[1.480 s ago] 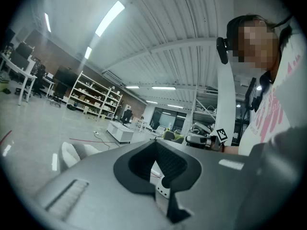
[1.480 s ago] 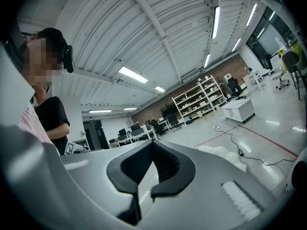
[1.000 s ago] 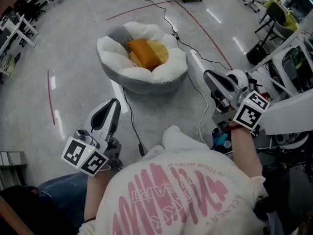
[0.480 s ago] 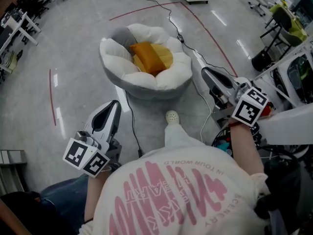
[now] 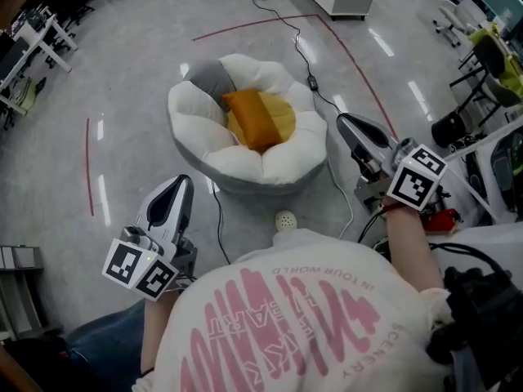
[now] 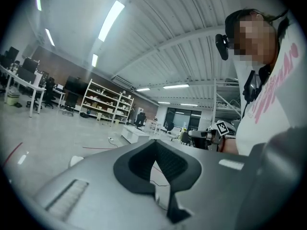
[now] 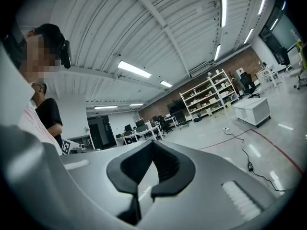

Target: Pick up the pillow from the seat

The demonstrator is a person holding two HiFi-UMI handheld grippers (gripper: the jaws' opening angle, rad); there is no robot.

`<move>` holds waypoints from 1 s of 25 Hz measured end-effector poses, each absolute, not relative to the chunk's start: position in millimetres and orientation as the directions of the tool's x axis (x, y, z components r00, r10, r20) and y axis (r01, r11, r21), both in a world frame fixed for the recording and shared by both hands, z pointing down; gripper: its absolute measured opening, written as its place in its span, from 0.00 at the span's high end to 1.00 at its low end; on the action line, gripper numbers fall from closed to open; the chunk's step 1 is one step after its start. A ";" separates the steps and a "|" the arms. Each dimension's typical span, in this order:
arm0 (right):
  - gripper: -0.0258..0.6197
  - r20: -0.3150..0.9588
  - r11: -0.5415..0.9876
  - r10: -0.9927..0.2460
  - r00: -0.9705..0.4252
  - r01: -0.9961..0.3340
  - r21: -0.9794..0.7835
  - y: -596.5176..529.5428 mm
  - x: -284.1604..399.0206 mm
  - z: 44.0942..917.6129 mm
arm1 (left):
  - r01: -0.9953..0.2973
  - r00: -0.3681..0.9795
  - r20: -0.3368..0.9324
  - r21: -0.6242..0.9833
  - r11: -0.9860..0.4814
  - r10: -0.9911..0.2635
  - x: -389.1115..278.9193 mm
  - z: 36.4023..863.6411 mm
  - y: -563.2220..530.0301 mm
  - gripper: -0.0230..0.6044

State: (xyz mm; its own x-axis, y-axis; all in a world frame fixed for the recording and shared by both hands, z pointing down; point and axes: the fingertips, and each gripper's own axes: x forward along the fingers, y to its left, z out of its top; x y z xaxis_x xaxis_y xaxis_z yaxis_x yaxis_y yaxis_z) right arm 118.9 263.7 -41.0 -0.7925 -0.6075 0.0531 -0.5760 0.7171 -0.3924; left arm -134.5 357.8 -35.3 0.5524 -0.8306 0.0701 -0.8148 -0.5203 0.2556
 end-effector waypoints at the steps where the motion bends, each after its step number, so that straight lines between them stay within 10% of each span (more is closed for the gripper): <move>1: 0.95 0.056 0.723 -0.599 -0.799 -0.569 -0.392 251.2 120.2 -39.7 | -0.821 0.543 0.074 0.258 -0.510 -0.837 -133.3 -34.1 348.2 0.94; 25: 0.95 0.129 0.769 -0.452 -0.883 -0.459 -0.446 80.3 117.7 4.7 | -0.890 0.428 0.153 0.243 -0.386 -0.891 -107.3 -10.1 198.5 0.94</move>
State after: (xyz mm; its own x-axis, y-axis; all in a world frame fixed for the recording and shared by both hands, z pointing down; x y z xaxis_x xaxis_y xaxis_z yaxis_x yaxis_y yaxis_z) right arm 117.7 80.3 4.7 -0.8827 -0.4519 0.1290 -0.4587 0.7687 -0.4457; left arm -107.3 198.5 -10.1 0.4277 -0.8909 0.1526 -0.8901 -0.3857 0.2430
